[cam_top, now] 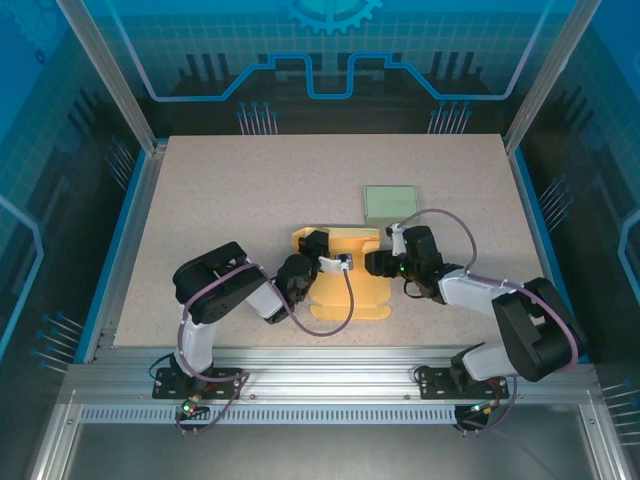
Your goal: Fold the paper box
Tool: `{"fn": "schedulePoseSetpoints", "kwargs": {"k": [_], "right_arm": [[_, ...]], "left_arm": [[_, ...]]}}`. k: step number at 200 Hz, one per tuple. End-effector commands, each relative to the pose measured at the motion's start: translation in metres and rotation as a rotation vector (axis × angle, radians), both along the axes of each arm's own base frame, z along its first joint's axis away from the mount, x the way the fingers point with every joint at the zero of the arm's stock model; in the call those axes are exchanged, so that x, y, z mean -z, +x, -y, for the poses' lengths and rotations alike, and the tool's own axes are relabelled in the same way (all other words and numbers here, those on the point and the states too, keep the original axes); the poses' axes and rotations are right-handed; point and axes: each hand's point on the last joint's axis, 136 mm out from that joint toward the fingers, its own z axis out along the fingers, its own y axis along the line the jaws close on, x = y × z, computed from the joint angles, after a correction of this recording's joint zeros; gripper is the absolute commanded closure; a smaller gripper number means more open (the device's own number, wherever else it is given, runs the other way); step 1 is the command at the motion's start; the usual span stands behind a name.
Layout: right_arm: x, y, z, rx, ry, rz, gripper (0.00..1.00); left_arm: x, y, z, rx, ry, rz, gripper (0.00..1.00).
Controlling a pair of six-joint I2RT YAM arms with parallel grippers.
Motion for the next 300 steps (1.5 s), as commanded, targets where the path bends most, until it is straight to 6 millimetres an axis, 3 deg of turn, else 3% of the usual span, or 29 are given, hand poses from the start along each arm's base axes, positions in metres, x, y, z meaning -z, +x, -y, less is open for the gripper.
{"fn": "schedulePoseSetpoints", "kwargs": {"k": [1, 28, 71, 107, 154, 222, 234, 249, 267, 287, 300], "right_arm": [[-0.005, 0.014, 0.0, 0.021, -0.033, 0.055, 0.36], [0.0, 0.022, 0.003, 0.049, -0.067, 0.051, 0.38], [0.007, 0.032, 0.006, 0.099, -0.133, 0.061, 0.56], [0.009, 0.039, 0.005, 0.126, -0.204, 0.098, 0.58], [0.008, 0.049, 0.003, 0.187, -0.304, 0.174, 0.73], [0.011, 0.053, 0.002, 0.214, -0.34, 0.207, 0.74], [0.013, 0.055, 0.001, 0.215, -0.352, 0.199, 0.81], [0.015, 0.054, 0.001, 0.223, -0.367, 0.199, 0.92], [0.016, 0.051, 0.003, 0.241, -0.395, 0.201, 0.98], [0.015, 0.049, 0.006, 0.267, -0.439, 0.21, 1.0], [0.014, 0.047, 0.007, 0.273, -0.464, 0.216, 1.0]], "left_arm": [[0.008, -0.005, 0.007, 0.035, 0.024, -0.009, 1.0], [0.007, -0.006, 0.007, 0.037, 0.022, -0.007, 1.0], [0.007, -0.007, 0.008, 0.04, 0.022, -0.007, 1.0], [0.006, -0.007, 0.009, 0.045, 0.023, -0.005, 1.0], [0.008, -0.007, 0.01, 0.049, 0.025, -0.008, 1.0], [0.007, -0.007, 0.01, 0.042, 0.028, -0.005, 1.0], [0.001, -0.006, 0.009, 0.03, 0.003, 0.001, 1.0], [-0.014, -0.005, 0.007, 0.015, -0.063, 0.011, 0.85], [-0.039, -0.008, 0.004, -0.002, -0.182, 0.024, 0.73], [-0.069, -0.014, 0.0, -0.001, -0.31, 0.042, 0.25], [-0.087, -0.02, -0.005, -0.006, -0.395, 0.054, 0.08]]}}
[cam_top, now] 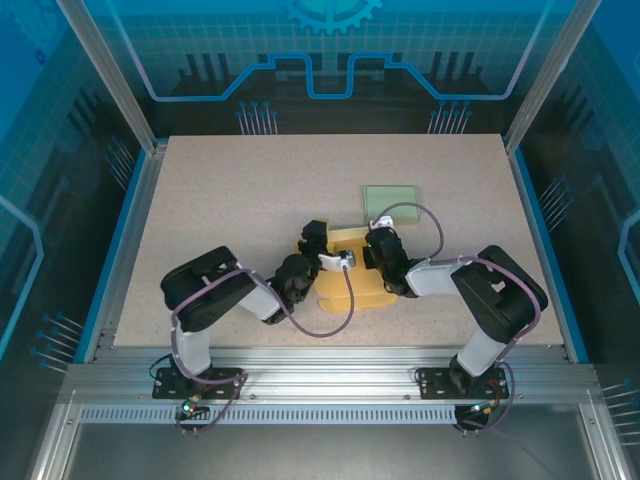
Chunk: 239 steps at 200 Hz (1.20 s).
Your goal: Fold the paper box
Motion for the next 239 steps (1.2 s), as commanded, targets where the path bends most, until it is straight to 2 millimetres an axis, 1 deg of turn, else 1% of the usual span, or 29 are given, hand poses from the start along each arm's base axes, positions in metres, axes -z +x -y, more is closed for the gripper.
{"fn": "schedulePoseSetpoints", "kwargs": {"k": [1, 8, 35, 45, 48, 55, 71, 84, 93, 101, 117, 128, 143, 159, 182, 203, 224, 239], "right_arm": [[-0.002, -0.002, 0.003, 0.036, -0.076, 0.012, 1.0], [-0.004, -0.003, 0.002, 0.038, -0.086, 0.017, 1.0], [-0.009, -0.006, 0.003, 0.064, -0.135, 0.031, 1.0], [-0.013, -0.005, 0.002, 0.071, -0.14, 0.036, 1.0], [-0.01, -0.008, 0.004, 0.07, -0.155, 0.018, 1.0], [-0.011, -0.009, 0.005, 0.074, -0.163, 0.016, 1.0], [-0.015, -0.011, 0.006, 0.084, -0.17, 0.016, 1.0], [-0.02, -0.014, 0.009, 0.1, -0.169, 0.014, 1.0], [-0.023, -0.016, 0.012, 0.117, -0.168, 0.01, 1.0], [-0.026, -0.018, 0.015, 0.125, -0.172, 0.003, 1.0], [-0.032, -0.022, 0.017, 0.12, -0.173, -0.014, 1.0], [-0.034, -0.026, 0.015, 0.107, -0.165, -0.029, 1.0], [-0.039, -0.03, 0.013, 0.095, -0.14, -0.037, 1.0], [-0.043, -0.034, 0.013, 0.085, -0.113, -0.043, 1.0], [-0.052, -0.041, 0.014, 0.084, -0.084, -0.047, 1.0], [-0.067, -0.047, 0.021, 0.104, -0.052, -0.037, 1.0], [-0.081, -0.054, 0.028, 0.106, -0.028, -0.039, 1.0], [-0.083, -0.06, 0.039, 0.133, -0.015, -0.057, 1.0]], "left_arm": [[-0.05, -0.01, -0.008, -0.012, -0.242, 0.037, 0.07], [-0.059, -0.014, -0.011, -0.014, -0.288, 0.042, 0.01], [-0.093, -0.03, -0.027, -0.032, -0.485, 0.053, 0.01], [-0.105, -0.035, -0.037, -0.06, -0.568, 0.058, 0.01], [-0.109, -0.037, -0.04, -0.069, -0.591, 0.059, 0.01], [-0.116, -0.04, -0.049, -0.096, -0.648, 0.059, 0.01], [-0.124, -0.046, -0.068, -0.159, -0.762, 0.037, 0.01], [-0.125, -0.054, -0.081, -0.176, -0.853, -0.007, 0.01], [-0.123, -0.06, -0.086, -0.162, -0.915, -0.06, 0.01], [-0.127, -0.067, -0.09, -0.133, -0.986, -0.11, 0.01], [-0.126, -0.083, -0.088, -0.046, -1.076, -0.269, 0.01], [-0.129, -0.094, -0.086, 0.027, -1.123, -0.364, 0.01], [-0.138, -0.104, -0.097, 0.043, -1.216, -0.403, 0.01], [-0.138, -0.111, -0.11, 0.009, -1.265, -0.434, 0.01], [-0.134, -0.116, -0.128, -0.07, -1.306, -0.468, 0.01], [-0.129, -0.116, -0.139, -0.136, -1.333, -0.481, 0.01], [-0.123, -0.113, -0.142, -0.175, -1.345, -0.502, 0.01], [-0.117, -0.109, -0.142, -0.195, -1.354, -0.513, 0.01]]}}
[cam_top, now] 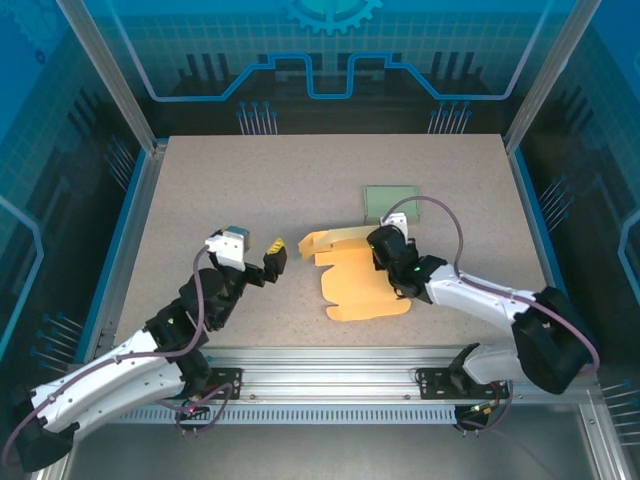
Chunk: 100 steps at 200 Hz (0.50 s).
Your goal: Fold the paper box
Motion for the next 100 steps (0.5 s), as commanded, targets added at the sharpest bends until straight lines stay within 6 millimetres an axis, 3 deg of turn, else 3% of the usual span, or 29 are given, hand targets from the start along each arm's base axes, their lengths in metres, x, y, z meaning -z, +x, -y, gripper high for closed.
{"fn": "schedulePoseSetpoints", "kwargs": {"k": [1, 69, 100], "right_arm": [[-0.004, -0.013, 0.014, 0.038, 0.023, -0.044, 1.0], [0.019, -0.046, 0.032, 0.026, 0.093, -0.087, 1.0], [0.023, -0.051, 0.038, 0.04, 0.174, -0.043, 1.0]], "left_arm": [[0.006, 0.003, -0.006, -0.041, -0.043, -0.067, 0.01], [0.036, 0.024, 0.001, -0.064, -0.054, -0.171, 0.01], [0.054, 0.032, 0.022, 0.027, -0.13, -0.257, 0.01]]}}
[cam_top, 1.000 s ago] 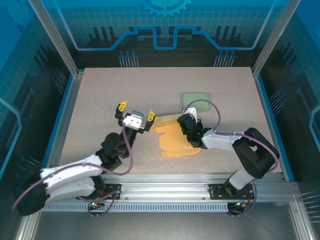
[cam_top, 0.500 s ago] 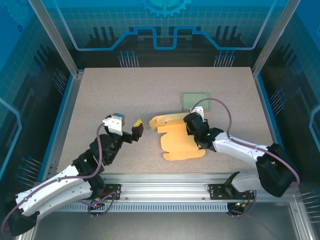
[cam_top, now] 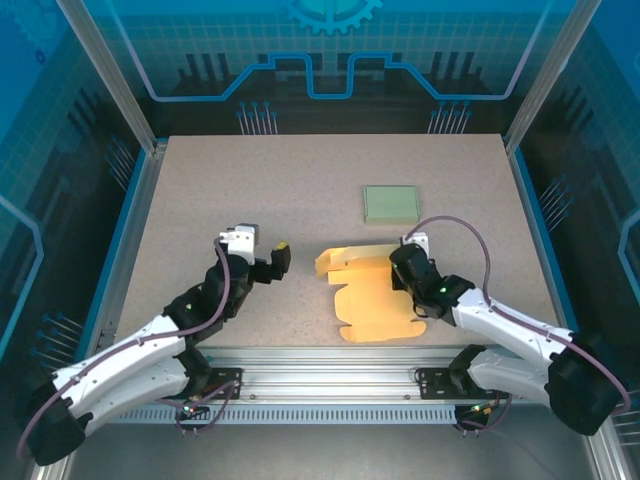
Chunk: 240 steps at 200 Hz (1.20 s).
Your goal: Fold the paper box
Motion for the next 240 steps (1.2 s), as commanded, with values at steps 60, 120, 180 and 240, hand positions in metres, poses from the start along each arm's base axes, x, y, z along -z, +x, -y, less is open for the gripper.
{"fn": "schedulePoseSetpoints", "kwargs": {"k": [60, 120, 180, 240], "right_arm": [[-0.005, -0.001, 0.002, 0.032, 0.156, 0.059, 1.0], [-0.003, 0.003, 0.0, 0.035, 0.145, 0.047, 1.0], [-0.005, 0.003, 0.0, 0.036, 0.147, 0.051, 1.0], [-0.01, 0.002, -0.005, 0.003, 0.182, 0.076, 1.0]], "left_arm": [[0.009, 0.003, 0.075, 0.285, -0.298, -0.126, 0.01], [-0.013, -0.018, 0.113, 0.496, -0.448, -0.056, 0.01], [0.017, 0.002, 0.129, 0.396, -0.345, -0.162, 0.01], [0.036, 0.025, 0.137, 0.311, -0.269, -0.183, 0.01]]}}
